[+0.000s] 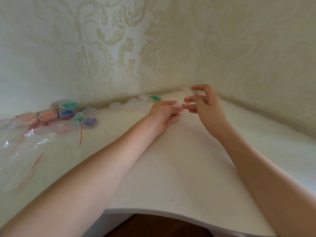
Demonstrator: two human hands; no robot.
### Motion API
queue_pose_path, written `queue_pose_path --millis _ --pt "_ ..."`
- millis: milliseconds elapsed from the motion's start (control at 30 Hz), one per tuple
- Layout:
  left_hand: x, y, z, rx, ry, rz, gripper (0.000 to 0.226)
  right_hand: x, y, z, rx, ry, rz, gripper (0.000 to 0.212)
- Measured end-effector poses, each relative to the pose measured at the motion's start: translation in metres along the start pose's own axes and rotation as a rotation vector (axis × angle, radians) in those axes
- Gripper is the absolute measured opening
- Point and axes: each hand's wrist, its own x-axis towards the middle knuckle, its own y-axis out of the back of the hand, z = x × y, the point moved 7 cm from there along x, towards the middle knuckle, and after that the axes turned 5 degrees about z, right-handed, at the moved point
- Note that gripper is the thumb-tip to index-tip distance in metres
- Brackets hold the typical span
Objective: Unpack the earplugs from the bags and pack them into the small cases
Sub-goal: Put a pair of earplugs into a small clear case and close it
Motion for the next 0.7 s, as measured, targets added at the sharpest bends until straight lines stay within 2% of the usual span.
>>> queue_pose_path --millis 133,200,233,300,400,500,633,700 --pt "-0.002 0.002 0.016 0.093 -0.151 0.019 0.051 0.004 0.008 0.001 0.032 -0.034 0.071 0.020" --pt "-0.006 0.002 0.027 0.290 -0.265 0.052 0.045 0.004 0.008 0.005 -0.017 -0.028 0.065 0.019" --pt "-0.010 0.001 0.034 0.348 -0.303 0.061 0.035 0.003 0.007 0.005 -0.044 -0.016 0.060 0.018" --pt "-0.021 0.006 0.054 0.349 -0.323 0.085 0.014 0.004 0.006 0.004 -0.087 0.006 0.057 0.020" --pt "-0.030 0.041 0.089 0.251 -0.243 0.197 0.027 0.004 0.000 0.005 -0.122 0.013 0.022 0.024" --pt "-0.045 0.094 0.136 0.516 -0.341 0.364 0.021 0.000 -0.006 0.011 -0.172 0.051 -0.017 0.014" --pt "-0.062 0.168 0.164 0.822 -0.377 0.553 0.006 -0.002 -0.007 0.010 -0.221 0.091 -0.023 0.021" --pt "-0.069 0.189 0.166 1.062 -0.436 0.631 0.010 -0.005 -0.007 0.005 -0.209 0.078 -0.022 0.021"
